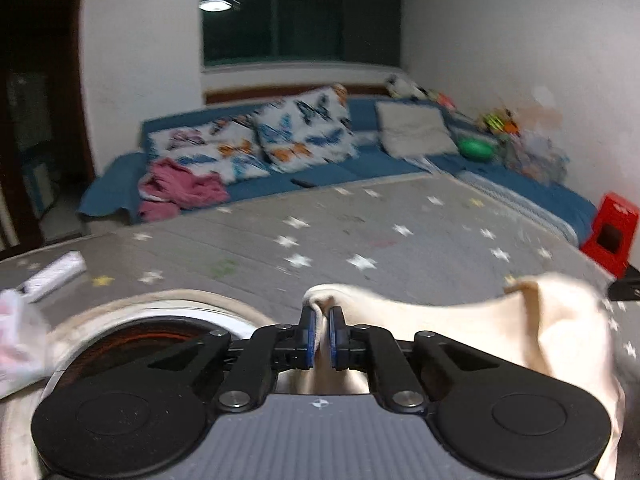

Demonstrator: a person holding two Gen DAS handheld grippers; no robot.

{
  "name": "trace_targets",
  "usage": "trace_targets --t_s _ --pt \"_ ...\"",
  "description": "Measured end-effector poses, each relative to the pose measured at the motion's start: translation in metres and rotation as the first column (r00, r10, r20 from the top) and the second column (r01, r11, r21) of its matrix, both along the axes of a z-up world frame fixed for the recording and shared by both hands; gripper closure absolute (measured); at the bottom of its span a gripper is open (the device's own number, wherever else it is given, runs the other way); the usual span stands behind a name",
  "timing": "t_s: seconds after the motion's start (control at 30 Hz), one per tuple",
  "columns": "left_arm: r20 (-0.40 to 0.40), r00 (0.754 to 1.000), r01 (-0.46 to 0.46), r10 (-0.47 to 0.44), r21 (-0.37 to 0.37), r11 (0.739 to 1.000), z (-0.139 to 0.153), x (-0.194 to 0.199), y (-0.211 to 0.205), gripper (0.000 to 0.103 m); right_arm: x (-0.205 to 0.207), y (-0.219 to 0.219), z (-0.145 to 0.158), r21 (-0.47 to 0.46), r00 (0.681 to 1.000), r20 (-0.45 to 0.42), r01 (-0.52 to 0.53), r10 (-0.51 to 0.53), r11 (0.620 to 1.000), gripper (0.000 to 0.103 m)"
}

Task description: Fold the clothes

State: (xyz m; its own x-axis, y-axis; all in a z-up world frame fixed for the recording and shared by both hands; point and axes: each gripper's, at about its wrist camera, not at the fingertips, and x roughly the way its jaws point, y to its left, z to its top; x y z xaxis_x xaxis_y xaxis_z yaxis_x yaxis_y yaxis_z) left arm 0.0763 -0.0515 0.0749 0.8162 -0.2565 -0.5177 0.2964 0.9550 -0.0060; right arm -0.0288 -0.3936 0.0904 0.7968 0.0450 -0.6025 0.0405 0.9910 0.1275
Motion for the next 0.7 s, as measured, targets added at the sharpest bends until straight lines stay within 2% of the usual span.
trace_targets --t_s 0.13,0.23,0.33,0.47,0.5,0.6,0.7 --pt "0.041 0.994 -0.102 0.103 -0.012 0.995 0.015 -0.024 0.041 0.095 -0.015 -0.016 0.005 0.000 0.999 0.007 0.046 -0.046 0.999 0.100" --pt "0.048 0.983 -0.179 0.180 -0.016 0.984 0.016 -0.045 0.069 0.095 -0.025 -0.017 0.005 -0.025 0.999 0.001 0.045 -0.045 0.999 0.100" --pt "0.040 0.967 -0.250 0.251 -0.024 0.968 0.012 -0.068 0.094 0.095 -0.026 -0.010 0.005 -0.022 1.000 -0.002 0.013 -0.013 1.000 0.096" --pt "0.011 0.953 -0.301 0.302 -0.047 0.952 0.004 -0.096 0.113 0.095 -0.014 0.009 0.004 0.003 0.999 -0.005 -0.041 0.041 0.999 0.093" --pt "0.003 0.949 -0.314 0.315 -0.052 0.948 0.002 -0.103 0.118 0.095 -0.009 0.013 0.004 0.010 0.998 -0.008 -0.057 0.057 0.998 0.091" --pt "-0.020 0.936 -0.352 0.352 -0.068 0.933 -0.005 -0.124 0.133 0.095 0.012 0.038 0.000 -0.001 0.994 -0.021 -0.106 0.106 0.994 0.077" --pt "-0.040 0.923 -0.384 0.382 -0.080 0.920 -0.010 -0.142 0.146 0.095 0.031 0.065 -0.007 -0.008 0.986 -0.038 -0.162 0.162 0.987 0.072"
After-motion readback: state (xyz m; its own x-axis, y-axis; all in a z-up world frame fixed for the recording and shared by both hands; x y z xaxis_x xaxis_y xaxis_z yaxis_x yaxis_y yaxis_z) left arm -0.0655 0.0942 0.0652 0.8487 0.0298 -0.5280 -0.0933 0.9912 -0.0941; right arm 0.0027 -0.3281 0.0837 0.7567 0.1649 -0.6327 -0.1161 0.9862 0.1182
